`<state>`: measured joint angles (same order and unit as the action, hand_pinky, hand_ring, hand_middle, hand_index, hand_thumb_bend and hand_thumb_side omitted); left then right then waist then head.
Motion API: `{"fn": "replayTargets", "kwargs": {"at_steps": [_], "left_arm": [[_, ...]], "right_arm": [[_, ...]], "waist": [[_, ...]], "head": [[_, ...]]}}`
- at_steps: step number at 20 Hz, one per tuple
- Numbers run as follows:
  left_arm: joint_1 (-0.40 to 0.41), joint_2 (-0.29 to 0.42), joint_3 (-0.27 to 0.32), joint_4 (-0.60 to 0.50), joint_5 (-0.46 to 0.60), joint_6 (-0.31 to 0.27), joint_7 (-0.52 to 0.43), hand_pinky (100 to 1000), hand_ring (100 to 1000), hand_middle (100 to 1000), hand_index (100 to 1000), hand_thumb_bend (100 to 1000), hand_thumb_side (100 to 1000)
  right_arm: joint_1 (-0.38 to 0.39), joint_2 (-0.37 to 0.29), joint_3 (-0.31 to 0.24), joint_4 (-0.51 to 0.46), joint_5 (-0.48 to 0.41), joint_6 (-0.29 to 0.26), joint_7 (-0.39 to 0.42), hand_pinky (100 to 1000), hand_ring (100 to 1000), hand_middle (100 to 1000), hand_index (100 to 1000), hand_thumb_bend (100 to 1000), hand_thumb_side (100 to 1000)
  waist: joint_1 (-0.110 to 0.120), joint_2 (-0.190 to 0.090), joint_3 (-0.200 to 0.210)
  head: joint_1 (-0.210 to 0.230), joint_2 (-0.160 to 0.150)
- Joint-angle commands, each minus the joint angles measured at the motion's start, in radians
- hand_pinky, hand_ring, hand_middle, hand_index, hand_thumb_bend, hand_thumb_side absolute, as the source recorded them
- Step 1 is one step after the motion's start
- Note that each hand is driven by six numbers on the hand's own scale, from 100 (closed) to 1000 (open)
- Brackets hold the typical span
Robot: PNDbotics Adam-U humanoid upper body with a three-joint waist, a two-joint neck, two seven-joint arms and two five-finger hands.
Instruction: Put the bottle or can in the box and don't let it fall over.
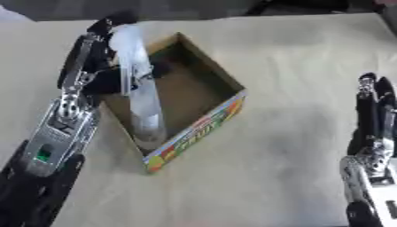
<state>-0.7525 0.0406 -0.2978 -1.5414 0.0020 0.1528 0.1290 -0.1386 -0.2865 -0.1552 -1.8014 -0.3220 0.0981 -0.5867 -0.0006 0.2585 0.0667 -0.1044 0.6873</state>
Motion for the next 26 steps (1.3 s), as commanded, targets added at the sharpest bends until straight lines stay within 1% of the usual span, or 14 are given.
{"fn": "replayTargets", "kwargs": {"at_steps": [1,5,8,11,13,15,19,22,25,26], "left_arm": [[-0.009,0.047,0.012,-0.055,0.021,0.015,-0.015,1000,778,847,742,952,201],[-0.005,0.101,0.025,-0.136,0.063,0.032,-0.026,1000,782,850,749,956,230],[0.000,0.135,0.030,-0.186,0.095,0.064,-0.056,1000,786,852,744,917,179],[0.007,0.157,0.033,-0.203,0.118,0.113,-0.123,1000,789,852,736,865,114],[0.013,0.161,0.036,-0.203,0.111,0.129,-0.159,1000,788,850,731,855,105],[0.021,0.157,0.036,-0.194,0.097,0.136,-0.181,1000,787,849,727,854,116],[0.029,0.140,0.032,-0.166,0.064,0.128,-0.197,1000,783,846,728,850,124],[0.026,0.124,0.033,-0.148,0.042,0.099,-0.180,1000,777,837,726,831,129],[0.011,0.106,0.038,-0.119,0.015,0.062,-0.142,1000,769,821,717,789,158],[0.005,0.100,0.038,-0.109,0.006,0.050,-0.131,1000,767,818,714,790,161]], "right_arm": [[0.002,-0.026,-0.013,-0.013,-0.006,-0.001,-0.007,1000,1000,1000,1000,100,619],[0.010,-0.029,-0.017,-0.013,-0.008,-0.002,-0.011,1000,1000,1000,1000,100,621],[0.014,-0.028,-0.020,-0.015,-0.011,-0.003,-0.015,1000,1000,1000,1000,100,626],[0.015,-0.026,-0.022,-0.017,-0.016,-0.003,-0.020,1000,1000,1000,1000,100,638],[0.014,-0.023,-0.023,-0.018,-0.019,-0.003,-0.023,1000,1000,1000,1000,100,641],[0.013,-0.021,-0.024,-0.019,-0.021,-0.004,-0.026,1000,1000,1000,1000,100,642],[0.010,-0.014,-0.024,-0.020,-0.022,-0.003,-0.030,1000,1000,1000,1000,100,656],[0.003,-0.008,-0.021,-0.019,-0.024,-0.002,-0.030,1000,1000,1000,1000,100,663],[-0.004,-0.002,-0.017,-0.020,-0.024,-0.001,-0.027,1000,1000,1000,1000,100,666],[-0.006,-0.001,-0.016,-0.020,-0.024,0.000,-0.026,1000,1000,1000,1000,100,669]], "waist": [[0.001,-0.032,0.006],[0.002,-0.039,0.015],[0.002,-0.041,0.020],[0.000,-0.041,0.024],[-0.002,-0.039,0.024],[-0.005,-0.036,0.024],[-0.011,-0.030,0.022],[-0.015,-0.023,0.017],[-0.021,-0.016,0.006],[-0.022,-0.013,0.003]], "head": [[-0.009,0.008],[-0.016,0.010],[-0.018,0.013],[-0.018,0.012],[-0.017,0.011],[-0.015,0.010],[-0.010,0.007],[-0.004,-0.001],[0.006,-0.011],[0.010,-0.013]]}}
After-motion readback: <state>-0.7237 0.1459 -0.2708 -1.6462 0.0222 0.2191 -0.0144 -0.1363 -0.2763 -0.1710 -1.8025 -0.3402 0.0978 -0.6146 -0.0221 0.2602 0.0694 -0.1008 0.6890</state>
